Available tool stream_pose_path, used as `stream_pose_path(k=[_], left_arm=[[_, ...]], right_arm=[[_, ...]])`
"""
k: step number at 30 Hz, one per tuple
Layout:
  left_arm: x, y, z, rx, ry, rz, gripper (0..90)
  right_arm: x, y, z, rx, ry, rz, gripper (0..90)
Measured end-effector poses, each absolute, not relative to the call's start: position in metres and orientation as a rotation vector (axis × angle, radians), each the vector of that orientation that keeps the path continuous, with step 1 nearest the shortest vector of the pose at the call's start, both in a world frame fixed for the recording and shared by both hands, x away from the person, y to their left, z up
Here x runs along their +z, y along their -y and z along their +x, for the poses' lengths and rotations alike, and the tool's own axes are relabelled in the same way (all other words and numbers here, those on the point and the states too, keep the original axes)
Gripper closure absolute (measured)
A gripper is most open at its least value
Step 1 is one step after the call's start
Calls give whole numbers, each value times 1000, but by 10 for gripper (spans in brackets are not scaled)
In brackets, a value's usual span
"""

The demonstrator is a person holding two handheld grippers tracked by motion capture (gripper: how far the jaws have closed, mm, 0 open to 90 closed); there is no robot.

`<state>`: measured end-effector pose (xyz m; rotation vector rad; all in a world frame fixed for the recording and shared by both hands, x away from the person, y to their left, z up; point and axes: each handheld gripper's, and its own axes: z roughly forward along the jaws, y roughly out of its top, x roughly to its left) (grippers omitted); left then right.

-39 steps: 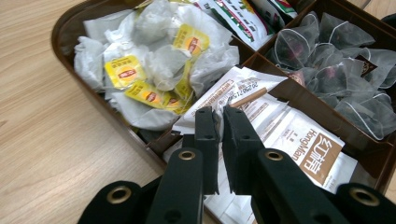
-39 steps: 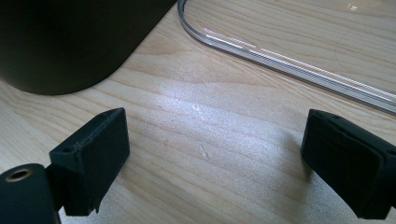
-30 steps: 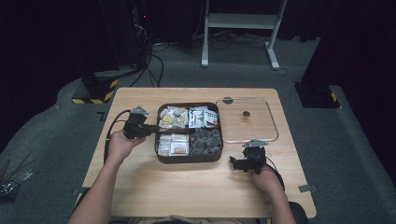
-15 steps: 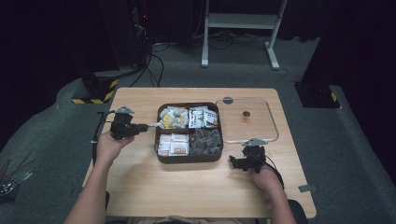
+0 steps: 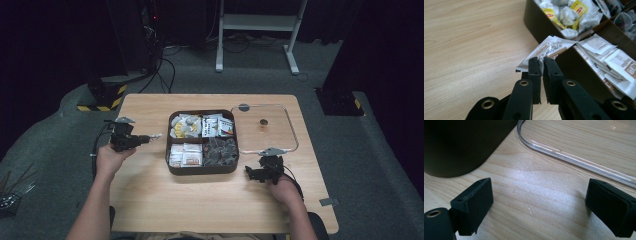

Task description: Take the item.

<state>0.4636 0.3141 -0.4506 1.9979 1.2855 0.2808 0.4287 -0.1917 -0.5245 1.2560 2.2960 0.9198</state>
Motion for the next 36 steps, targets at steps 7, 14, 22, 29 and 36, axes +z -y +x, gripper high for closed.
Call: stream_pose_path(k=[7, 14, 22, 29, 36], left_arm=[[-465, -318, 473, 256, -1328, 2009, 846], [-479, -320, 482, 232, -1375, 2025, 846], [-485, -316, 489, 235, -1384, 2051, 845], [-490, -314, 493, 229, -1388, 2068, 844], [-494, -312, 495, 233, -1387, 2075, 843]], right_arm=[[-524, 192, 429, 918, -2296, 1259, 76], [-524, 191, 429, 919, -2295, 1260, 76], [-524, 191, 429, 918, -2293, 1262, 76], [-524, 191, 429, 918, -2292, 1262, 77], [-524, 191, 429, 918, -2292, 1263, 76]])
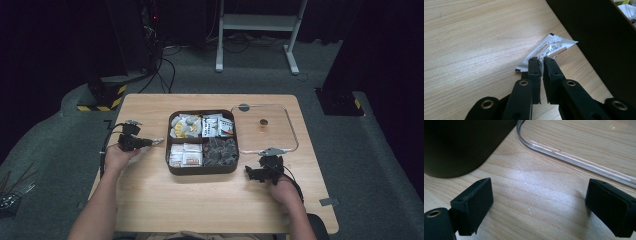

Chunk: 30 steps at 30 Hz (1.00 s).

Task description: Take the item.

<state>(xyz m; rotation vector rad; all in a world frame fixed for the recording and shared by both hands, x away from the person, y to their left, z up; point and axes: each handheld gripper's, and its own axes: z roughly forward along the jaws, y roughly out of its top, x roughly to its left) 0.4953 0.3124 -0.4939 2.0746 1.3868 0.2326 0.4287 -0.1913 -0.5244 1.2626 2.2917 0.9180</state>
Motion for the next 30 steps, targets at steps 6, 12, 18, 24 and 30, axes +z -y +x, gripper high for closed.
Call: stream_pose_path(k=[6, 12, 18, 24, 30], left_arm=[[-495, -310, 495, 238, -1376, 2097, 802], [-492, -310, 494, 249, -1359, 2068, 725], [-487, -310, 490, 267, -1344, 2045, 628], [-480, -316, 482, 286, -1332, 2000, 522], [-478, -324, 472, 309, -1348, 1962, 453]], right_arm=[[-524, 191, 429, 918, -2292, 1261, 76], [-524, 191, 429, 918, -2292, 1262, 77], [-524, 191, 429, 918, -2292, 1263, 77], [-524, 192, 429, 918, -2292, 1260, 77], [-524, 191, 429, 918, -2292, 1260, 77]])
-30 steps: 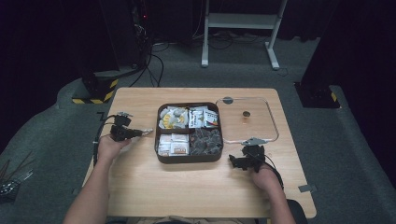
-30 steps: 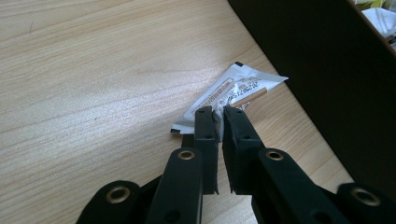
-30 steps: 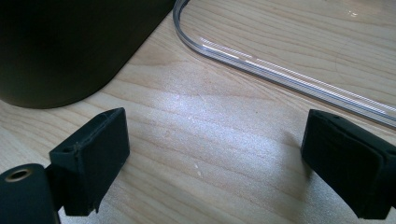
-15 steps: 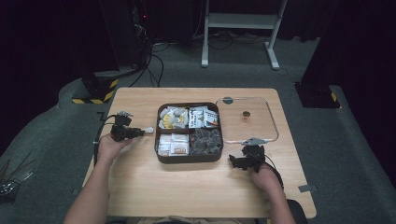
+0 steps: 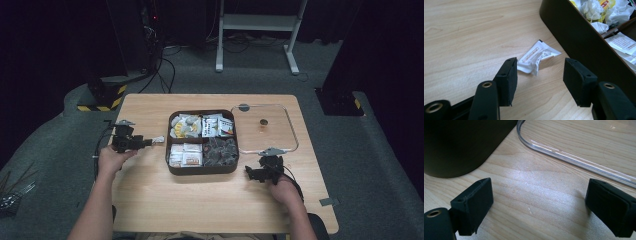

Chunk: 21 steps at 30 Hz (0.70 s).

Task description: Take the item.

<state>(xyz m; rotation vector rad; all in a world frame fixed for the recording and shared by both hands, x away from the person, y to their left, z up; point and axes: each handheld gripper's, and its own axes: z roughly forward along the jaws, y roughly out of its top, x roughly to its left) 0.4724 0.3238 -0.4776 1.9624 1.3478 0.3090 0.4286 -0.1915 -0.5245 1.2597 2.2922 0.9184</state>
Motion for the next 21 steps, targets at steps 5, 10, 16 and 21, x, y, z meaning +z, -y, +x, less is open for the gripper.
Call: stream_pose_path(k=[5, 10, 16, 21], left_arm=[[-478, -328, 466, 330, -1367, 1941, 419], [-478, -335, 459, 359, -1365, 1915, 379], [-483, -344, 454, 401, -1379, 1943, 341], [-491, -353, 450, 413, -1390, 1951, 312]], right_arm=[[-524, 191, 429, 918, -2292, 1260, 77], [-524, 191, 429, 918, -2293, 1263, 76], [-524, 191, 429, 917, -2293, 1264, 76], [-524, 191, 430, 920, -2293, 1264, 76]])
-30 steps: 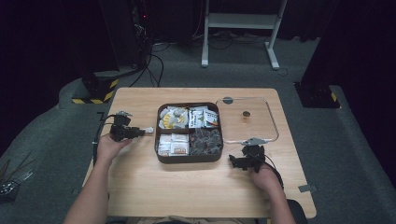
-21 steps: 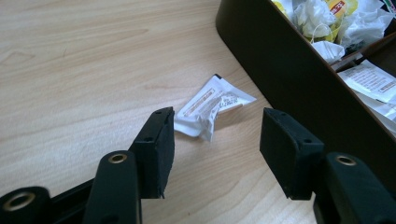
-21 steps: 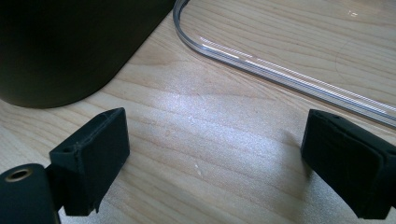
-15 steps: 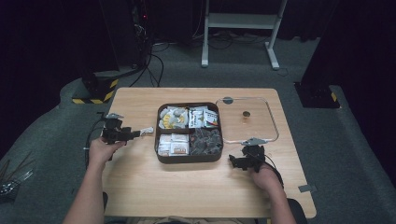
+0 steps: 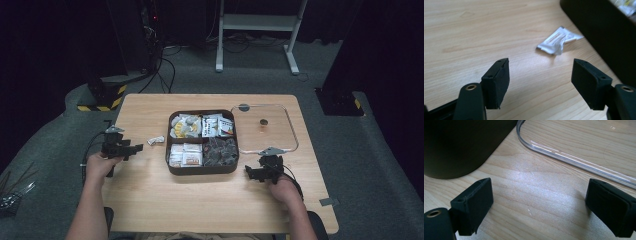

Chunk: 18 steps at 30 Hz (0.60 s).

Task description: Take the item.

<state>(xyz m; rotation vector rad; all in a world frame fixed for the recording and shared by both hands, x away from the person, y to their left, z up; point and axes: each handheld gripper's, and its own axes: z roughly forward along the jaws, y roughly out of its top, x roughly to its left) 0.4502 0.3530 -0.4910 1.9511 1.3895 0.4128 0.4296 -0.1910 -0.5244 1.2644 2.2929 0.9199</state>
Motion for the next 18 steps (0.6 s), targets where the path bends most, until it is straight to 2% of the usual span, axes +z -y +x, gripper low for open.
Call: stream_pose_path(k=[10, 18], left_arm=[[-508, -366, 449, 398, -1428, 1970, 288], [-517, -372, 449, 443, -1408, 1983, 267]], right_arm=[[-524, 191, 430, 922, -2292, 1268, 77], [-524, 191, 430, 922, -2292, 1269, 77]])
